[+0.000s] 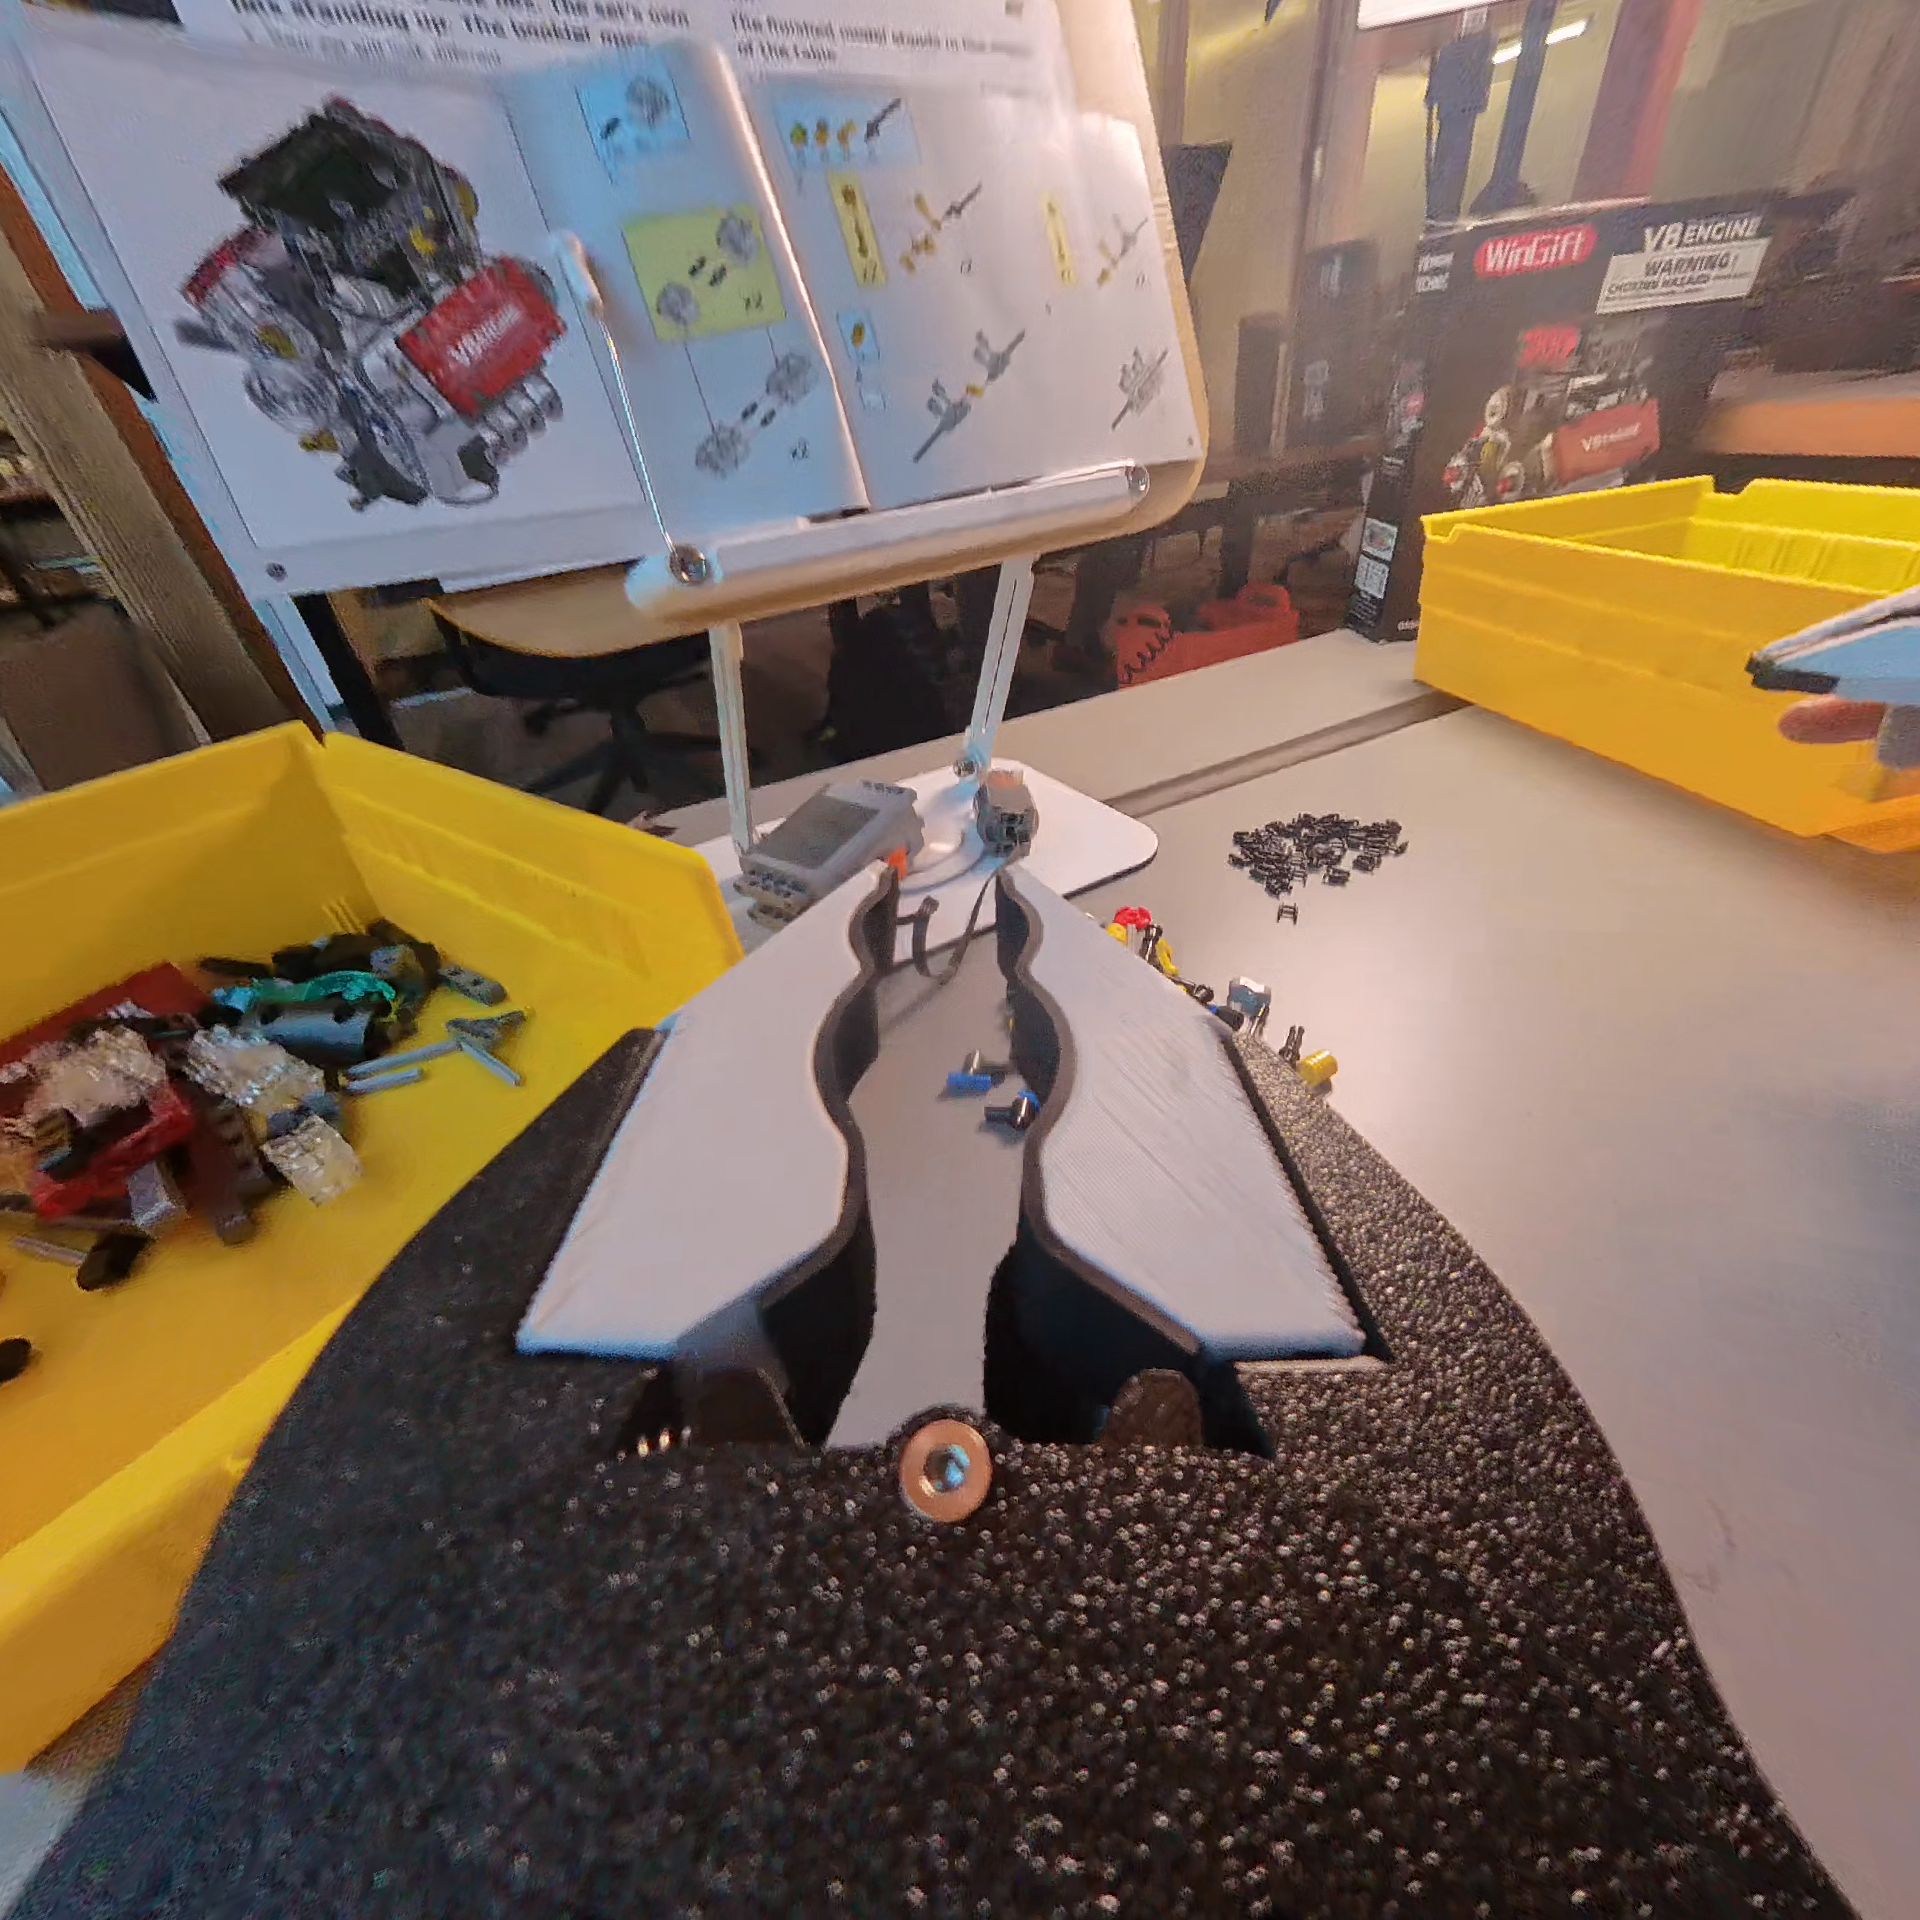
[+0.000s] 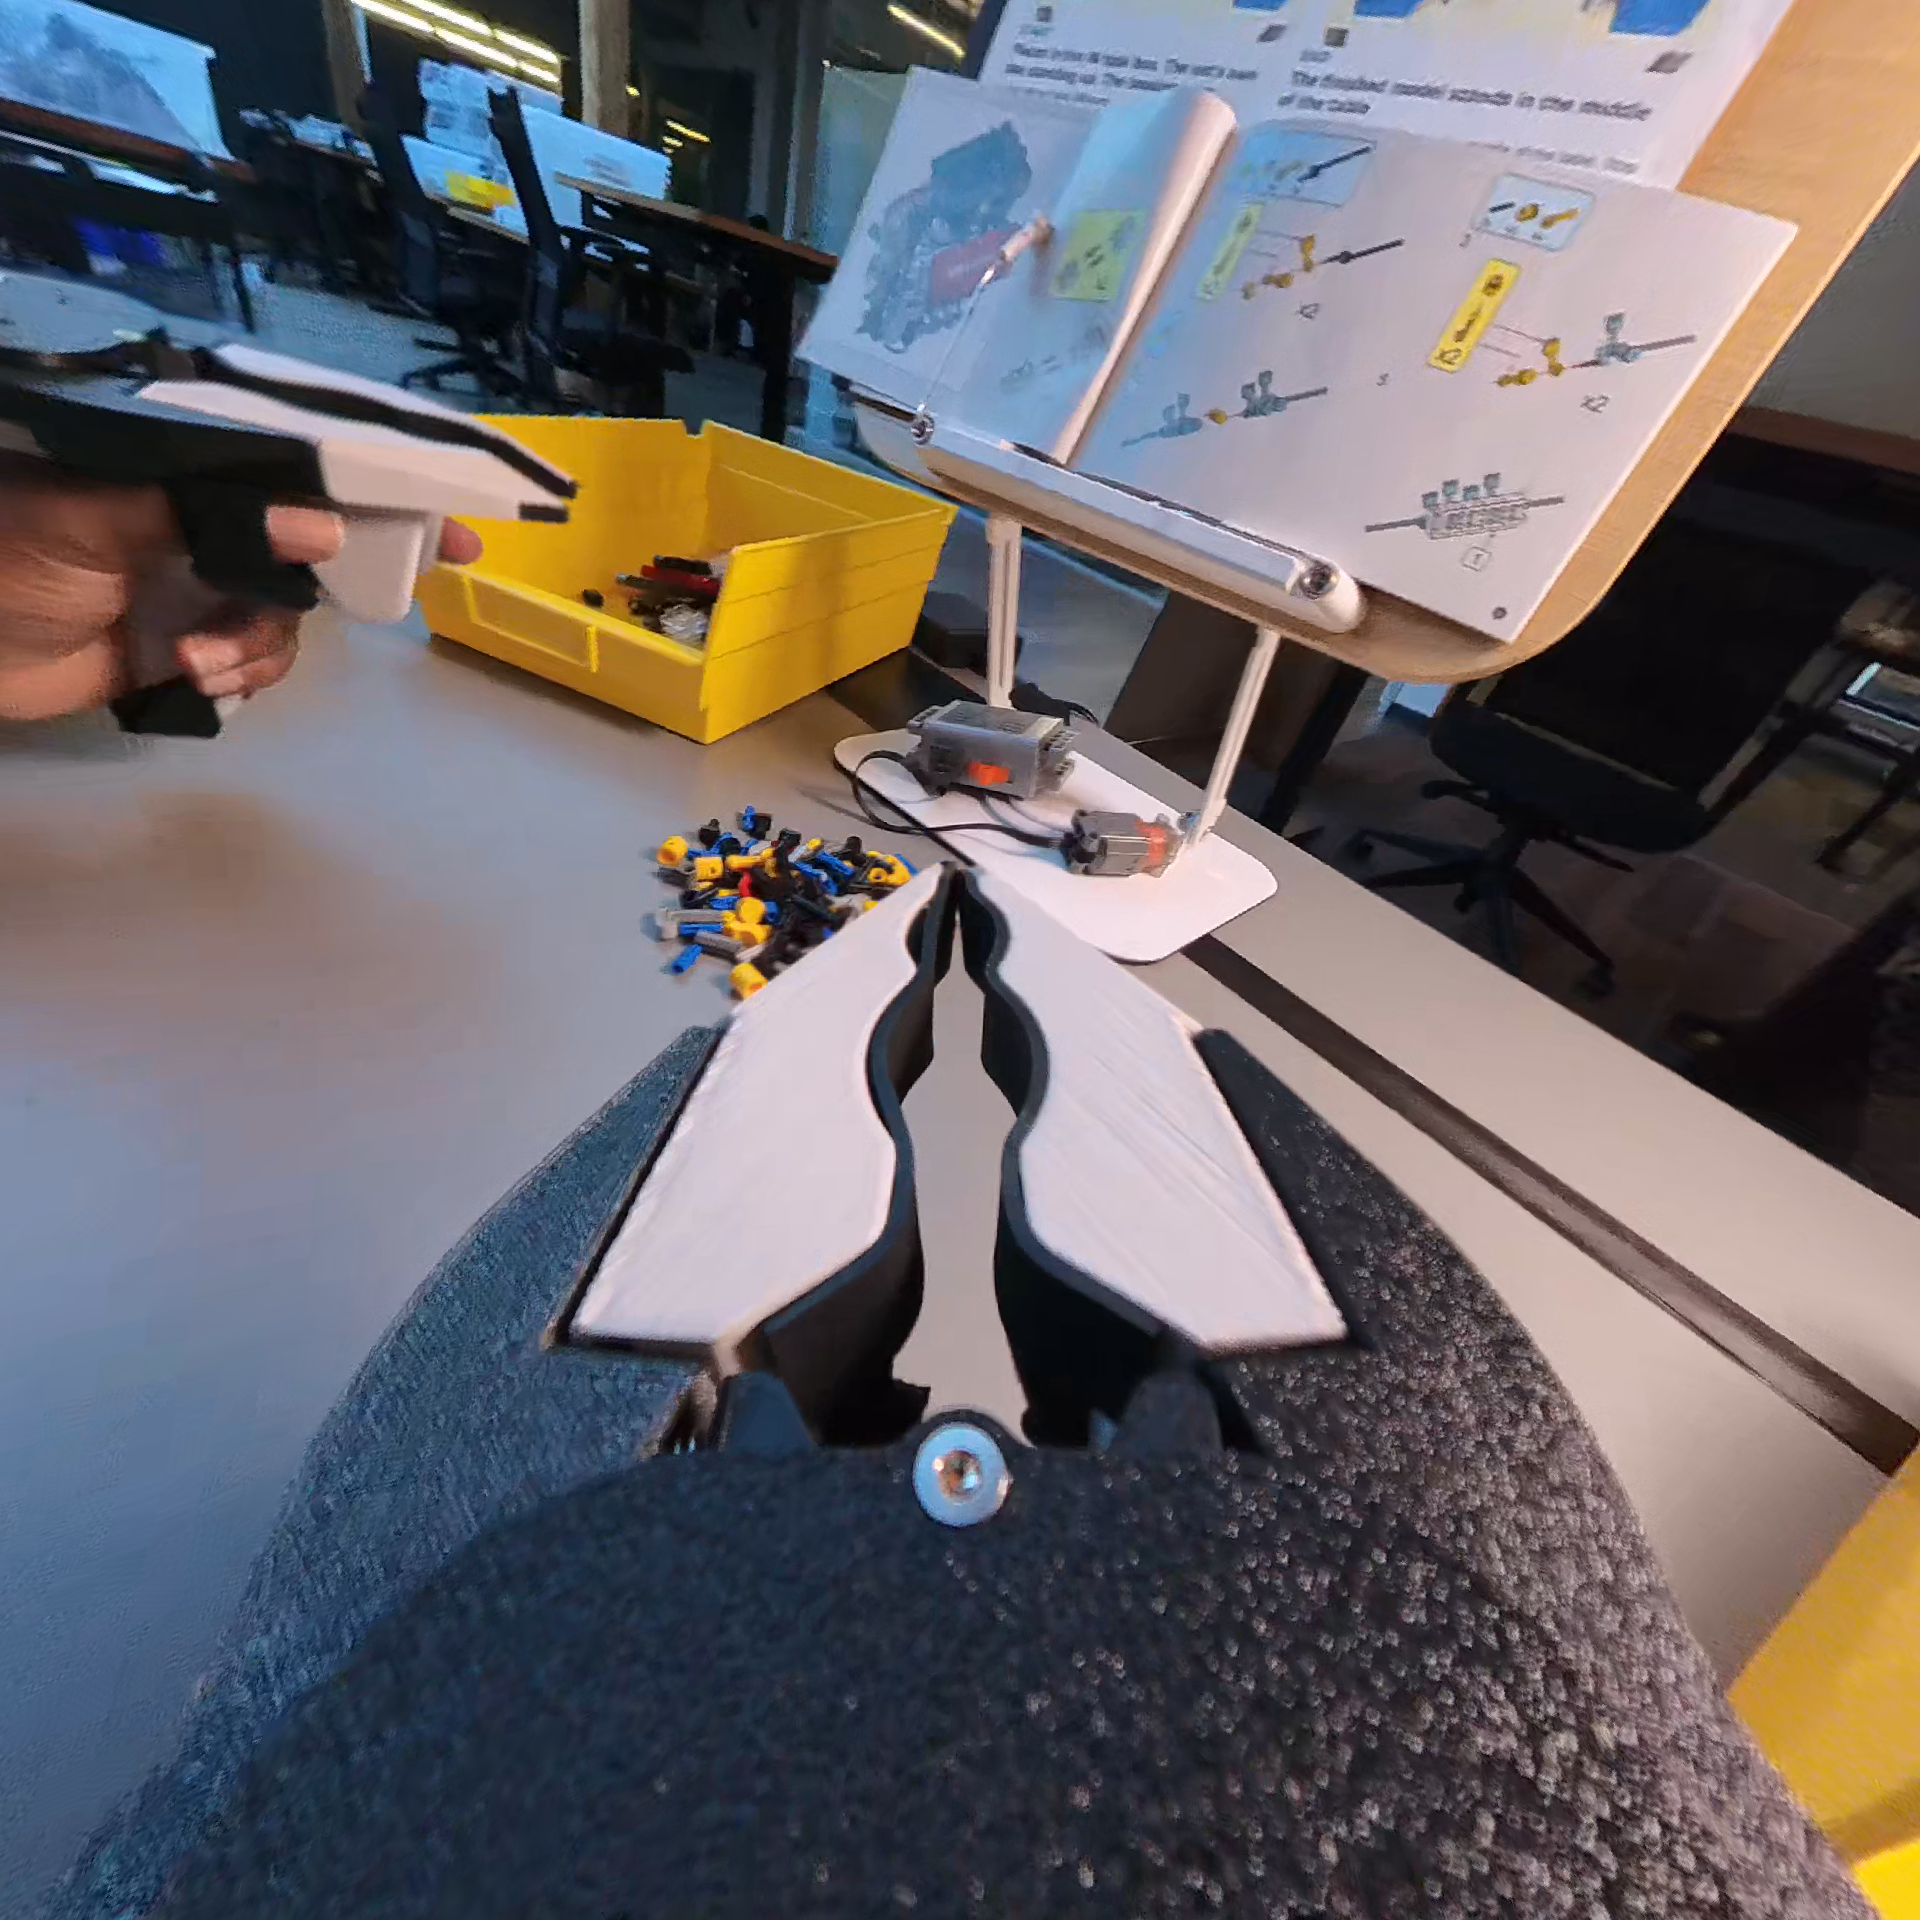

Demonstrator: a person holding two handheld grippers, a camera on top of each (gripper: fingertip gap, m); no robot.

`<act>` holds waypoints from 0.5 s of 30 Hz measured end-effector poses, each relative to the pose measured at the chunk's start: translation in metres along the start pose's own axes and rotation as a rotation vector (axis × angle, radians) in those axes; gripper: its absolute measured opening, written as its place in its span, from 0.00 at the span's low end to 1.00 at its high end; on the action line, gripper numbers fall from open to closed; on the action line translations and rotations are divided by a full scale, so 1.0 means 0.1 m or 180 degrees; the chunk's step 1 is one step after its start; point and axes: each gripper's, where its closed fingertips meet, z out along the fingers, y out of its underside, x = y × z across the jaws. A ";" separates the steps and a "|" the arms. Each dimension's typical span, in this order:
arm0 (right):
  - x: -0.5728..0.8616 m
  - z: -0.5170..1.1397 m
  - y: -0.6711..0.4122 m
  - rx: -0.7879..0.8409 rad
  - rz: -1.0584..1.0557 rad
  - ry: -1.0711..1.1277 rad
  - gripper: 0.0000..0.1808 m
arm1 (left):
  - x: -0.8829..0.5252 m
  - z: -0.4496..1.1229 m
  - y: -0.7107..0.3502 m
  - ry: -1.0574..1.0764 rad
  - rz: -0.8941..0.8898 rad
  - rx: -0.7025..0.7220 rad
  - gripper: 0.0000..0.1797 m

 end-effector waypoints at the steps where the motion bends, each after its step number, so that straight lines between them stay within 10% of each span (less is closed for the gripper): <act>1: 0.09 0.05 0.00 0.0018 0.0057 0.0070 0.00 | -0.02 0.03 0.05 0.0034 -0.0090 -0.0058 0.11; 15: 0.35 0.03 0.11 -0.0076 0.0114 0.0329 0.38 | -0.22 -0.19 0.04 -0.0475 -0.0477 0.0143 0.18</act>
